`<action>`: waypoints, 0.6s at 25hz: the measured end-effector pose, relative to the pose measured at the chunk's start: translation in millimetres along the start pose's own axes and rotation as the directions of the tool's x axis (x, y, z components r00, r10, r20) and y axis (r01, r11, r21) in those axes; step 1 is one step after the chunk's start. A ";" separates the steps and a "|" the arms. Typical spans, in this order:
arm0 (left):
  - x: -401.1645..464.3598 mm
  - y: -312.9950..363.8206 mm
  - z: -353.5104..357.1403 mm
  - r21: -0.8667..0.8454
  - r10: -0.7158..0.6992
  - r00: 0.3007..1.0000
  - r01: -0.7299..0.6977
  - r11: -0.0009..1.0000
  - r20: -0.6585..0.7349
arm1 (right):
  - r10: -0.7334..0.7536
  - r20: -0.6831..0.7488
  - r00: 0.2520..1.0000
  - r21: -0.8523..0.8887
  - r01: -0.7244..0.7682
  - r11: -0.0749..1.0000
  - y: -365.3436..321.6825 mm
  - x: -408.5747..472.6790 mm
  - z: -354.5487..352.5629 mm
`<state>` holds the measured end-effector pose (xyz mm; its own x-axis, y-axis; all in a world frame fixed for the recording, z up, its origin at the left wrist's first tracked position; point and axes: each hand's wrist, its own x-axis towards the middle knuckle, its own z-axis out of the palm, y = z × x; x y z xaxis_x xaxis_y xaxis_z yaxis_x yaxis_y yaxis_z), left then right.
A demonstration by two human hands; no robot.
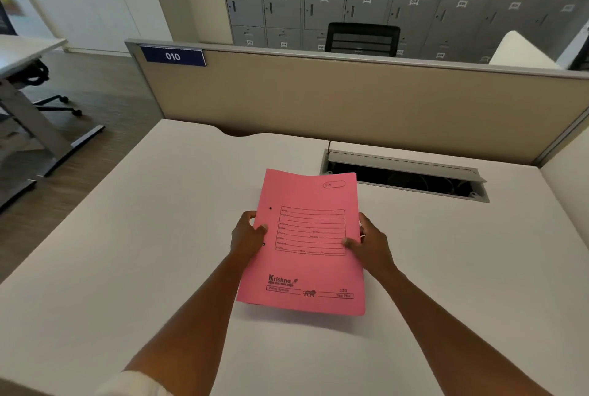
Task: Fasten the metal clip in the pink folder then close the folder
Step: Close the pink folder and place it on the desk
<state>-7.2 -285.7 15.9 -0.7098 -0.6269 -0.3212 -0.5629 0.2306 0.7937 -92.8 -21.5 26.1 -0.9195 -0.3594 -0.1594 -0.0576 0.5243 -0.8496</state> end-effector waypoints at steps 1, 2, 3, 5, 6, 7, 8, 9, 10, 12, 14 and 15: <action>12.3 2.4 -5.8 0.021 0.001 1.000 -0.001 1.000 -0.002 | -0.001 -0.004 1.000 -0.021 0.001 1.000 -5.6 12.0 7.5; 24.5 4.9 -11.2 0.045 0.005 1.000 -0.005 0.999 0.004 | -0.003 -0.011 1.000 -0.044 0.002 0.999 -10.8 24.7 14.6; 34.9 8.3 -15.4 0.069 0.014 1.000 -0.015 0.997 0.015 | -0.005 -0.020 1.000 -0.067 0.004 0.998 -16.3 35.6 19.9; 59.0 13.6 -22.8 0.121 0.036 0.998 -0.041 0.992 0.048 | 0.000 -0.028 1.000 -0.110 -0.003 0.994 -25.8 61.2 32.4; 70.0 16.4 -25.4 0.150 0.048 0.997 -0.057 0.987 0.061 | 0.001 -0.029 1.000 -0.127 -0.005 0.992 -30.1 73.0 37.0; 81.9 19.0 -28.2 0.180 0.058 0.996 -0.070 0.981 0.071 | 0.001 -0.031 1.000 -0.141 -0.006 0.990 -33.9 85.1 41.9; 91.6 21.7 -30.8 0.212 0.070 0.995 -0.084 0.974 0.075 | -0.002 -0.033 0.999 -0.153 -0.003 0.988 -37.4 94.9 45.1; 104.8 23.1 -32.9 0.240 0.078 0.994 -0.095 0.966 0.078 | -0.003 -0.038 0.999 -0.166 -0.003 0.986 -39.8 107.2 50.3; 117.5 24.6 -34.8 0.265 0.086 0.993 -0.104 0.959 0.078 | -0.005 -0.045 0.999 -0.179 -0.003 0.984 -42.0 119.1 54.6; 140.1 28.0 -37.4 0.302 0.102 0.991 -0.123 0.945 0.083 | 0.003 -0.053 0.999 -0.204 -0.014 0.979 -44.4 141.4 62.5; 161.9 30.7 -38.2 0.334 0.121 0.988 -0.146 0.931 0.093 | 0.029 -0.062 0.998 -0.234 -0.043 0.971 -44.6 162.7 71.5; 171.1 31.7 -37.9 0.351 0.131 0.987 -0.157 0.923 0.095 | 0.039 -0.067 0.997 -0.251 -0.054 0.966 -44.2 171.1 75.4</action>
<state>-130.5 -413.9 5.7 -0.8146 -0.5174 -0.2621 -0.5571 0.5723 0.6018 -218.2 -164.3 -1.5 -0.9450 -0.2864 -0.1581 -0.1034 0.7201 -0.6861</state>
